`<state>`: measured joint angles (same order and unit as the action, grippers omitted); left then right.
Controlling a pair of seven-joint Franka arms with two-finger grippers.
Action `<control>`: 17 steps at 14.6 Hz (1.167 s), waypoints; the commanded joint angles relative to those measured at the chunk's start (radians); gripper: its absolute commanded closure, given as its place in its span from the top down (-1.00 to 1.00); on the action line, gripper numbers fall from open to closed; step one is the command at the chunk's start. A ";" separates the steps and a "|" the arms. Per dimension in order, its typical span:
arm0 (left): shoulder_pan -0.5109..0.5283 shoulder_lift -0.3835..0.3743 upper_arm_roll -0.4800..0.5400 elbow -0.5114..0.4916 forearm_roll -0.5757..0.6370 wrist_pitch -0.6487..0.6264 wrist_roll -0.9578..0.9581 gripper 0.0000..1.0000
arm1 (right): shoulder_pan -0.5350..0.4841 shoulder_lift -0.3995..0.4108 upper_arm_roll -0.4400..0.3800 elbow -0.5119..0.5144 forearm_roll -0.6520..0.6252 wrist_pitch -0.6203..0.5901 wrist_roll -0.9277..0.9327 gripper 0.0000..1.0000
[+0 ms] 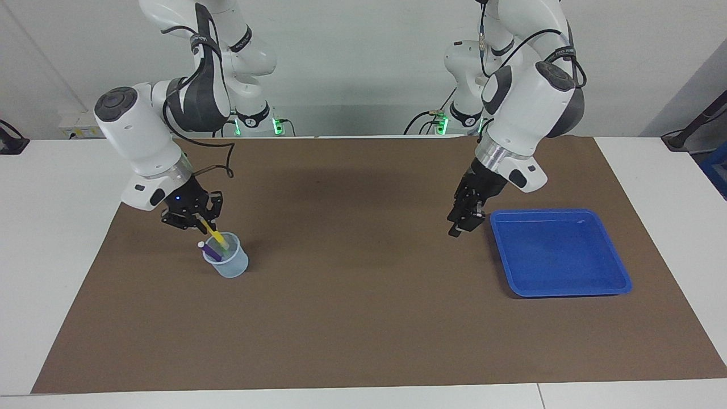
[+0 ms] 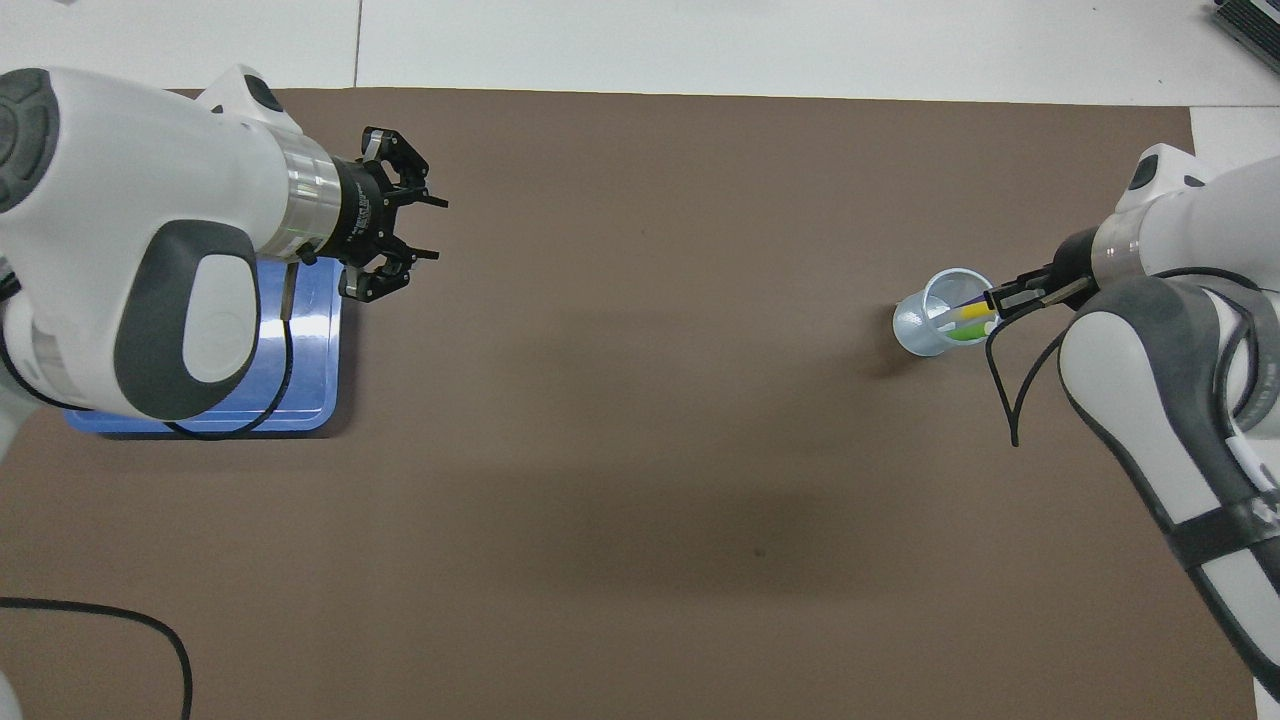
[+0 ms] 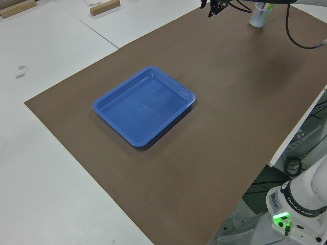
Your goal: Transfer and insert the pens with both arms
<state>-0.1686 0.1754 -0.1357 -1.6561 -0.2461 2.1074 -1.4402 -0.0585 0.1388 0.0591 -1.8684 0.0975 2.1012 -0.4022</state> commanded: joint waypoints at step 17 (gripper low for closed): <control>0.178 -0.175 -0.004 -0.013 0.156 -0.533 0.842 1.00 | -0.034 -0.171 -0.002 0.098 -0.027 -0.282 0.117 1.00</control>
<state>-0.0004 0.0388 -0.1331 -1.6537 -0.1042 1.6284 -0.6371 -0.0788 -0.0006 0.0471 -1.7673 0.0961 1.8579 -0.3042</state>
